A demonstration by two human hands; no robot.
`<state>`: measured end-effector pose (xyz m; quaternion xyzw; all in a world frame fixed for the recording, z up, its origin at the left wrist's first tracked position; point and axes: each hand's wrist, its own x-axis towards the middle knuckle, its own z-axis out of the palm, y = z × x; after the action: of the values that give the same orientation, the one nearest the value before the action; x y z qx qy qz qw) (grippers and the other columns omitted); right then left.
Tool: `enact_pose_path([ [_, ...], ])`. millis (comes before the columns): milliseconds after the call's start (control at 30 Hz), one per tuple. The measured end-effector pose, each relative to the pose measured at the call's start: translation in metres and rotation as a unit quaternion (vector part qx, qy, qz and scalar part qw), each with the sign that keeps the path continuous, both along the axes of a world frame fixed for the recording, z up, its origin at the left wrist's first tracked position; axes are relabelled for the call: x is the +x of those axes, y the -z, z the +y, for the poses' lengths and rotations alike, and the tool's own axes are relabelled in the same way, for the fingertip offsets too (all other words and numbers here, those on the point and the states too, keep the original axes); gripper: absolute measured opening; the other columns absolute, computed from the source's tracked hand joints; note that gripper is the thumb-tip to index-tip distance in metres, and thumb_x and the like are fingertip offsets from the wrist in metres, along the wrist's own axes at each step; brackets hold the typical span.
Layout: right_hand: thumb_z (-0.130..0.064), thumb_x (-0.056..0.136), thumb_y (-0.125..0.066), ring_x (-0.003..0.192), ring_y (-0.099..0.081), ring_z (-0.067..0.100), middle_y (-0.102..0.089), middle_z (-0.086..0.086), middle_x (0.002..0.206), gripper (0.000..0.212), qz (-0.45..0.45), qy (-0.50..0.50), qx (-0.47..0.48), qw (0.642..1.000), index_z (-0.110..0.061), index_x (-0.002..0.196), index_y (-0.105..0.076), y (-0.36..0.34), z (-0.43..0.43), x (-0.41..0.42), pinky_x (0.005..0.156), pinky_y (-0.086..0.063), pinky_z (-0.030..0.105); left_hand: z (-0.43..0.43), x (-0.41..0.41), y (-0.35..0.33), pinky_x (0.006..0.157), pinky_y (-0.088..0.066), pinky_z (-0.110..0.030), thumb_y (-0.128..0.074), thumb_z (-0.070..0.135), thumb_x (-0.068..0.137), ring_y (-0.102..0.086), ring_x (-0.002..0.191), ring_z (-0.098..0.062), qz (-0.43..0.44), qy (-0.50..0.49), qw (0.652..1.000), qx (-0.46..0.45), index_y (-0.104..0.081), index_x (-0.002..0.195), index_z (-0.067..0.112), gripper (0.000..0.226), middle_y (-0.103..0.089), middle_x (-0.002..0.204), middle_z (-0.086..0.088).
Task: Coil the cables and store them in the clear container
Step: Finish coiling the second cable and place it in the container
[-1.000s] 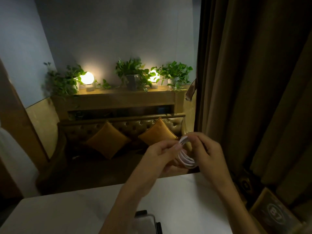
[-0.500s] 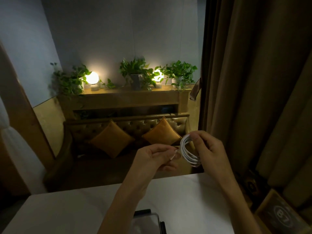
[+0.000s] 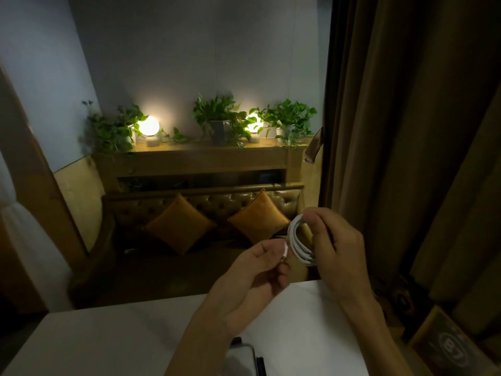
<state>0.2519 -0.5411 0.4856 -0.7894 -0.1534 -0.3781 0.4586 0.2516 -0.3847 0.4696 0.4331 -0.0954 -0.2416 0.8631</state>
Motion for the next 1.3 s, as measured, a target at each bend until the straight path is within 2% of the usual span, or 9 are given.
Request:
enact_pose_path([
  [133,-0.03,0.096,-0.045,0.075,-0.063,0.001,-0.065,-0.01,0.083,0.026,0.104,-0.084,0.072,0.988,-0.016,0.097,-0.067,0.001,0.002,-0.002,0.062,-0.048,0.011,-0.001,-0.006,0.003,0.068,-0.053,-0.016,-0.063,0.022,0.084,-0.066,0.092,-0.017,-0.153,-0.159,0.946,0.238,-0.066,0.104,0.017,0.021,-0.068,0.101,-0.002],
  [233,-0.018,0.097,-0.047,0.08,-0.062,-0.001,-0.064,-0.014,0.084,0.019,0.092,-0.069,0.033,0.993,-0.019,0.094,-0.066,0.006,0.009,-0.002,0.066,-0.047,0.008,-0.003,-0.012,-0.001,0.067,-0.052,-0.009,-0.058,0.018,0.091,-0.068,0.092,-0.008,-0.217,-0.198,0.906,0.306,-0.068,0.1,0.023,0.015,-0.072,0.097,0.007],
  [400,-0.021,0.096,-0.048,0.086,-0.061,-0.006,-0.061,-0.023,0.087,0.016,0.055,-0.046,0.008,0.997,-0.026,0.094,-0.064,0.01,0.016,-0.002,0.071,-0.047,0.004,-0.005,-0.02,-0.006,0.064,-0.05,-0.006,-0.057,0.013,0.091,-0.068,0.083,0.003,-0.23,-0.183,0.907,0.301,-0.068,0.095,0.031,0.022,-0.073,0.084,0.016],
  [600,-0.028,0.093,-0.045,0.089,-0.055,-0.018,-0.058,-0.022,0.088,0.019,-0.002,-0.006,-0.027,1.0,-0.024,0.096,-0.064,0.02,0.018,-0.001,0.078,-0.043,-0.001,-0.005,-0.017,-0.007,0.06,-0.055,-0.013,-0.051,0.014,0.094,-0.07,0.074,-0.006,-0.149,-0.186,0.93,0.279,-0.066,0.099,0.018,0.016,-0.068,0.091,0.003],
  [733,-0.025,0.092,-0.045,0.09,-0.055,-0.02,-0.054,-0.027,0.09,0.015,-0.026,0.002,-0.014,1.0,-0.028,0.097,-0.059,0.022,0.02,0.0,0.078,-0.042,-0.002,-0.006,-0.021,-0.009,0.065,-0.059,-0.025,-0.052,0.014,0.094,-0.071,0.09,-0.022,-0.099,-0.171,0.961,0.194,-0.064,0.109,0.015,0.019,-0.069,0.109,-0.008],
  [867,-0.023,0.092,-0.049,0.086,-0.057,-0.016,-0.058,-0.026,0.094,0.016,-0.015,0.025,-0.033,0.999,-0.033,0.099,-0.059,0.026,0.014,0.001,0.079,-0.048,0.003,0.0,-0.03,-0.013,0.075,-0.058,-0.025,-0.053,0.021,0.094,-0.068,0.103,-0.023,-0.119,-0.123,0.98,0.103,-0.058,0.121,0.011,0.03,-0.067,0.119,-0.008],
  [1133,-0.024,0.095,-0.05,0.085,-0.064,-0.006,-0.065,-0.028,0.084,0.016,0.066,-0.057,0.029,0.996,-0.028,0.095,-0.066,0.026,0.013,-0.007,0.071,-0.05,0.006,-0.007,-0.013,-0.006,0.057,-0.057,-0.019,-0.058,-0.004,0.085,-0.065,0.084,-0.013,-0.081,-0.156,0.971,0.162,-0.051,0.115,0.026,0.043,-0.062,0.106,0.006],
  [1200,-0.022,0.095,-0.048,0.079,-0.066,-0.003,-0.069,-0.024,0.077,0.022,0.142,-0.129,0.073,0.979,-0.026,0.092,-0.069,0.021,0.011,-0.008,0.066,-0.05,0.008,-0.007,-0.012,-0.01,0.077,-0.059,-0.028,-0.051,-0.002,0.089,-0.063,0.1,-0.019,-0.078,-0.114,0.976,0.17,-0.046,0.129,0.019,0.046,-0.055,0.129,-0.005],
  [1300,-0.02,0.094,-0.046,0.077,-0.066,-0.004,-0.069,-0.028,0.076,0.023,0.16,-0.159,0.089,0.97,-0.029,0.089,-0.067,0.018,0.009,-0.007,0.063,-0.049,0.007,-0.006,-0.017,-0.01,0.11,-0.035,-0.053,-0.042,0.001,0.092,-0.046,0.128,-0.04,-0.042,-0.067,0.991,0.107,-0.041,0.136,0.008,0.045,-0.043,0.142,-0.023],
])
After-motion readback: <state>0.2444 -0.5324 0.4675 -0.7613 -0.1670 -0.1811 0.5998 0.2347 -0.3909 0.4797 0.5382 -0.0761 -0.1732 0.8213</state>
